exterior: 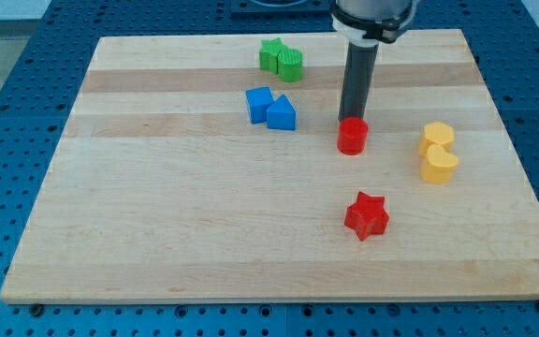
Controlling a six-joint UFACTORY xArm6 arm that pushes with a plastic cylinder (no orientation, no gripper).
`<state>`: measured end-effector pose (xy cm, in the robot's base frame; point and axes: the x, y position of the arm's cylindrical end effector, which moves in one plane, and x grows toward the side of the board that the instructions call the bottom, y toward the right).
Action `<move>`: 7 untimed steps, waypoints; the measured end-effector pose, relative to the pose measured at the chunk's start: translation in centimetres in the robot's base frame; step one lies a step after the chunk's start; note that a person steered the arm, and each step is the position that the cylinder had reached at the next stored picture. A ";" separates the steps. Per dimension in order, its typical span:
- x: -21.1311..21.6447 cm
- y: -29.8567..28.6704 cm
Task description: Push the red circle to the top left of red star
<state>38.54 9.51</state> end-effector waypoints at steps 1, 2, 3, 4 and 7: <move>-1.6 2.2; -1.1 4.1; 4.2 -0.1; 7.5 -3.3; 5.1 -10.0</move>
<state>43.68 -0.46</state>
